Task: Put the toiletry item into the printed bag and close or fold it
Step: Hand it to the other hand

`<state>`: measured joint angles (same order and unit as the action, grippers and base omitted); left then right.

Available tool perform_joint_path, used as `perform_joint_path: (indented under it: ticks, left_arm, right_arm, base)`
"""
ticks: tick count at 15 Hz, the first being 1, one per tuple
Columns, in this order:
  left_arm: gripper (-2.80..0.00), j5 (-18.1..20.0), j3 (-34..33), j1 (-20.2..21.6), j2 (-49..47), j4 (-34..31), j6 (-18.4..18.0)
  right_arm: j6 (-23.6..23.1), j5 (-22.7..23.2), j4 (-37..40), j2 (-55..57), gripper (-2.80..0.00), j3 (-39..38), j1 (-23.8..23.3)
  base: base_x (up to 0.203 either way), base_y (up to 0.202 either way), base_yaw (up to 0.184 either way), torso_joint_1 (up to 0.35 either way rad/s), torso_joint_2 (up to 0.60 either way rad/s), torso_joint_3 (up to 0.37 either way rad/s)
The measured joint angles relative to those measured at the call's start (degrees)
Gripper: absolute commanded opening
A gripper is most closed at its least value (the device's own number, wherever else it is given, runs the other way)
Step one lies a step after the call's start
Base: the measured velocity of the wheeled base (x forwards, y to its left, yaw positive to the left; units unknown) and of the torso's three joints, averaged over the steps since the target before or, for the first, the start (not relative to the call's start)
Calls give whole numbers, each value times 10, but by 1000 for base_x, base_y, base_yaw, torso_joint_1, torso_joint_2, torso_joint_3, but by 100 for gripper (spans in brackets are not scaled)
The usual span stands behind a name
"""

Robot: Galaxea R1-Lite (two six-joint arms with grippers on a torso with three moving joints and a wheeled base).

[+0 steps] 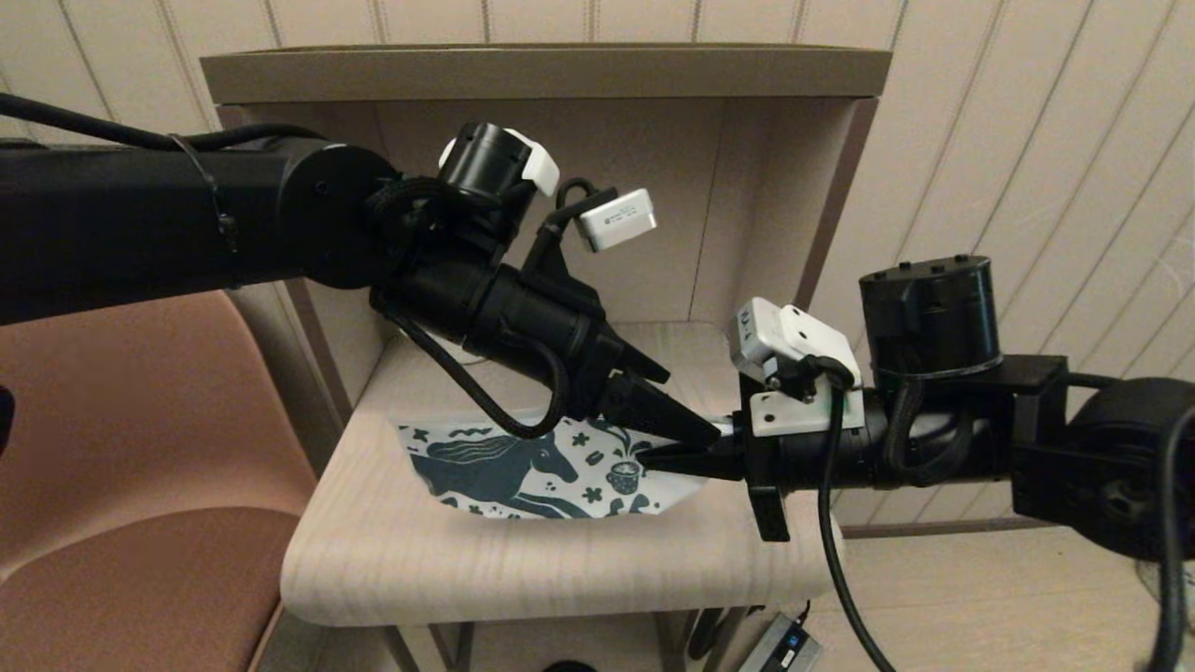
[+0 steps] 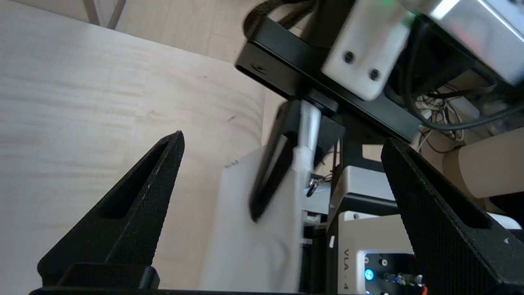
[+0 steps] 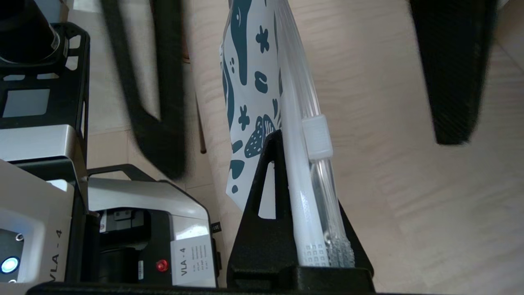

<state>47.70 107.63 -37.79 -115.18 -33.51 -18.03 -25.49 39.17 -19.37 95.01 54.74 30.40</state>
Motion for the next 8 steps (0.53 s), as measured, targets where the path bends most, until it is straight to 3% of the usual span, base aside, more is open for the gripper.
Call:
perform_joint_path:
  ticks: [8]
  left_arm:
    - [0, 0, -4, 0, 1, -7, 0]
  right_arm:
    - [1, -1, 0, 10, -280, 9, -7]
  base:
    - [0, 0, 0, 0, 0, 0]
